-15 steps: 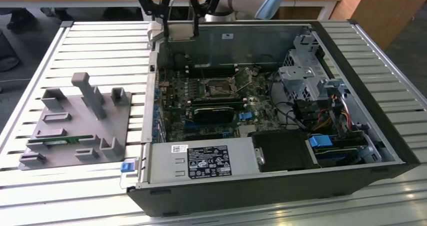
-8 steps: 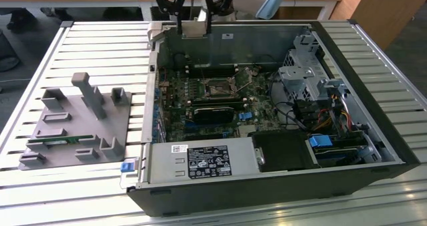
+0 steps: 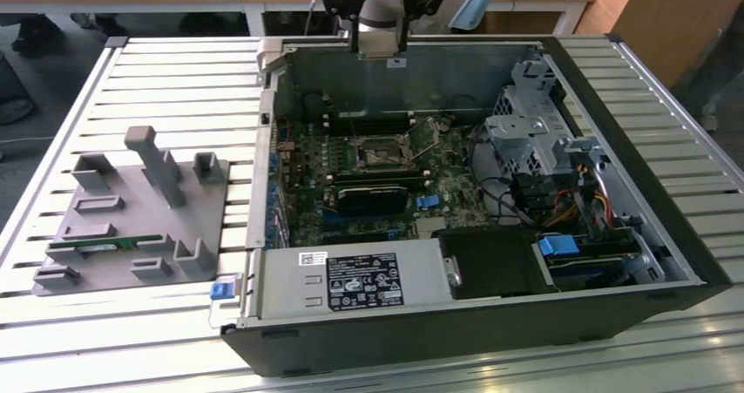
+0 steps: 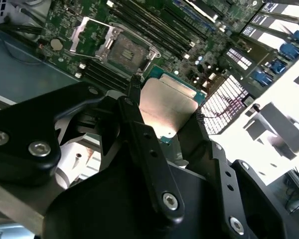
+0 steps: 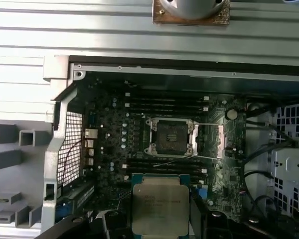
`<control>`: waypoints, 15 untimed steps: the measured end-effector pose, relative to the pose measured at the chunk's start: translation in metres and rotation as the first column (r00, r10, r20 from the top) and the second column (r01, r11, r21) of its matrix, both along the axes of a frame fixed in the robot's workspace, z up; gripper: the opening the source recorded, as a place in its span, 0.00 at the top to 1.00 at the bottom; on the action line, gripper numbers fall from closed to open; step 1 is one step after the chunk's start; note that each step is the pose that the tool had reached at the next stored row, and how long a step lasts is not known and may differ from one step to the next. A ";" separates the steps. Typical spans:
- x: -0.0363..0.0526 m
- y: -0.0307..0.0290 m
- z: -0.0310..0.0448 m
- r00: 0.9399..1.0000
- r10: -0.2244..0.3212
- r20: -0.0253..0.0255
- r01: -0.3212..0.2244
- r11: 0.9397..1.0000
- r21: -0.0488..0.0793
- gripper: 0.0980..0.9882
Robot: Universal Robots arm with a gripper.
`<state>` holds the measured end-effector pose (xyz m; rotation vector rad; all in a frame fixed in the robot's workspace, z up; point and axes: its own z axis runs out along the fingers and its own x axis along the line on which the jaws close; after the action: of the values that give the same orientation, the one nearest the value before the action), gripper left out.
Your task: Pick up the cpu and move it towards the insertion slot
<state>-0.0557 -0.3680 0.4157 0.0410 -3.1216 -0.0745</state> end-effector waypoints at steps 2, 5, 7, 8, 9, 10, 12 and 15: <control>0.0056 0.0014 -0.0001 1.000 0.000 0.000 0.000 1.000 0.000 0.50; 0.0129 0.0038 -0.0003 1.000 0.000 0.000 0.000 1.000 0.000 0.50; 0.0162 0.0057 -0.0005 1.000 0.000 0.000 0.000 1.000 0.000 0.50; 0.0177 0.0067 -0.0005 1.000 0.000 0.000 0.000 1.000 0.000 0.50; 0.0191 0.0078 -0.0007 1.000 0.000 0.000 0.000 1.000 0.000 0.50; 0.0205 0.0089 -0.0008 1.000 0.000 0.000 0.000 1.000 0.000 0.50; 0.0223 0.0120 -0.0009 1.000 0.000 0.000 0.000 1.000 0.000 0.50; 0.0237 0.0193 -0.0011 1.000 0.000 0.000 0.000 1.000 0.000 0.50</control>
<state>-0.0320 -0.3488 0.4146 0.0412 -3.1216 -0.0744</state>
